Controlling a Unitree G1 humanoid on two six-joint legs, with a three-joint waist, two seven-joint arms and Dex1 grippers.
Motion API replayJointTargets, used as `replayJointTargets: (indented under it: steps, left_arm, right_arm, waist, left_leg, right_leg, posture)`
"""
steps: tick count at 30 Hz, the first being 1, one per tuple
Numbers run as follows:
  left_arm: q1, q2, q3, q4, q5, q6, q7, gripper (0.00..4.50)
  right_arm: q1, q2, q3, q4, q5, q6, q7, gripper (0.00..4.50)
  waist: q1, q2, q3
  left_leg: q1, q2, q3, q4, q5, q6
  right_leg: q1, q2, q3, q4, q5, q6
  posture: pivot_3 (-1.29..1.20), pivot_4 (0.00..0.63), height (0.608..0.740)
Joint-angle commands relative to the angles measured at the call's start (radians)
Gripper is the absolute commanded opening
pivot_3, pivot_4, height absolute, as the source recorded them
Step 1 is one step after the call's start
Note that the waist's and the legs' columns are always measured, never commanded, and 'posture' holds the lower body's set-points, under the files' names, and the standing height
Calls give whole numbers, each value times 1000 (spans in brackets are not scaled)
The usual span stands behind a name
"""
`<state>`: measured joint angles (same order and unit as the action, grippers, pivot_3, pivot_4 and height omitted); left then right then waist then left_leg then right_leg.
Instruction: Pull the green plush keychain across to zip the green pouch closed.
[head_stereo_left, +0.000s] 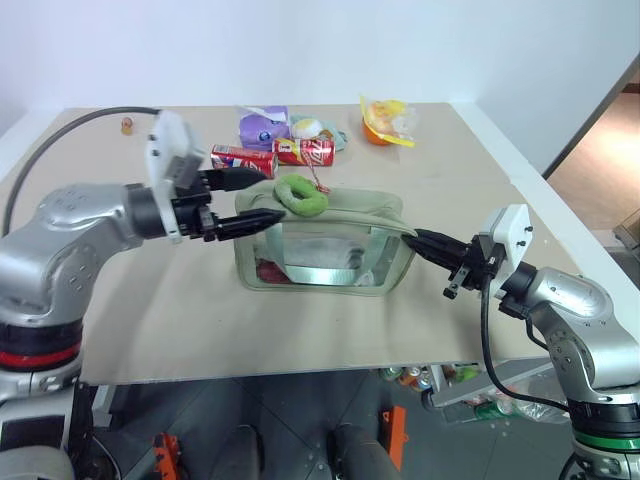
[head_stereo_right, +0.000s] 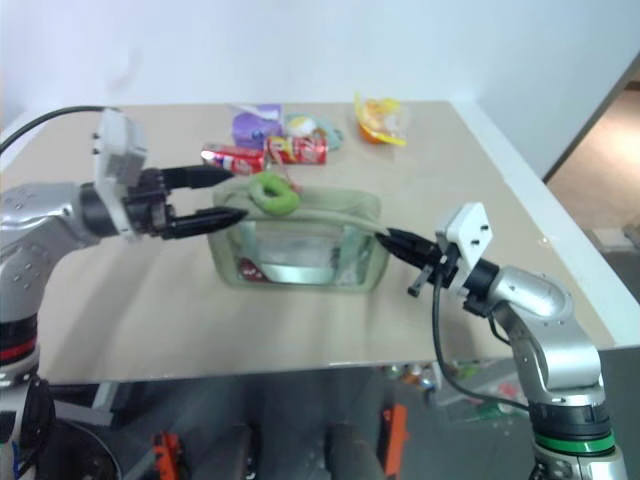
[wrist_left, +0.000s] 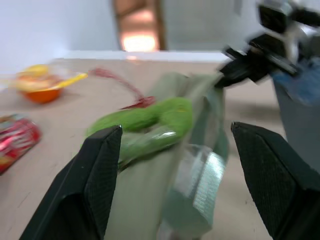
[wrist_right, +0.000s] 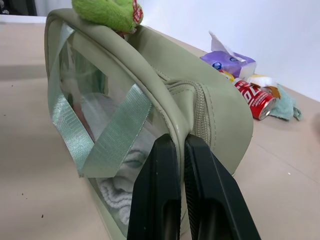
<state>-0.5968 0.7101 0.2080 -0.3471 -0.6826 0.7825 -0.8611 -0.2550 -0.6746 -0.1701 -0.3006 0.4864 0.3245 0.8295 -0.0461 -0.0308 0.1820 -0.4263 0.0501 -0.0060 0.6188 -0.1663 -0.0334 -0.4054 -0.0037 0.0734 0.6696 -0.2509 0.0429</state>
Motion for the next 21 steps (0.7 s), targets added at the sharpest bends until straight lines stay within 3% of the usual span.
replayJointTargets:
  steps: [1, 7, 15, 21]
  left_arm:
    - [106, -25, 65, -58, 32, -33, 112, 3646]
    - [240, -120, 21, -47, 111, -146, 201, 3646]
    - [241, -186, -48, 10, 137, -210, 196, 3646]
    - [226, -218, -48, 41, 133, -246, 207, 2022]
  right_arm:
    - [-16, -9, -19, -10, 7, -12, 5, 0]
    - [-33, -13, -8, 4, 5, -13, 21, 0]
    - [-38, -19, -12, -1, 4, -2, 22, 0]
    - [-28, -21, -20, -13, 6, 3, 14, 0]
  waist:
    - [0, 0, 0]
    - [3, 0, 0]
    - [2, 0, 0]
    - [2, 0, 0]
  left_leg:
    - [0, 0, 0, 0, 0, 0]
    - [0, 0, 0, 1, 0, -1]
    - [0, 0, 0, 0, 0, -1]
    - [0, 0, 0, 0, 0, -1]
  right_leg:
    - [0, 0, 0, 0, 0, 0]
    - [0, 0, 0, 0, 1, -1]
    - [0, 1, 0, -1, 1, -1]
    - [0, 0, 0, -1, 2, 0]
  posture:
    - [0, 150, 740]
    - [0, 150, 740]
    - [0, 150, 740]
    - [0, 150, 740]
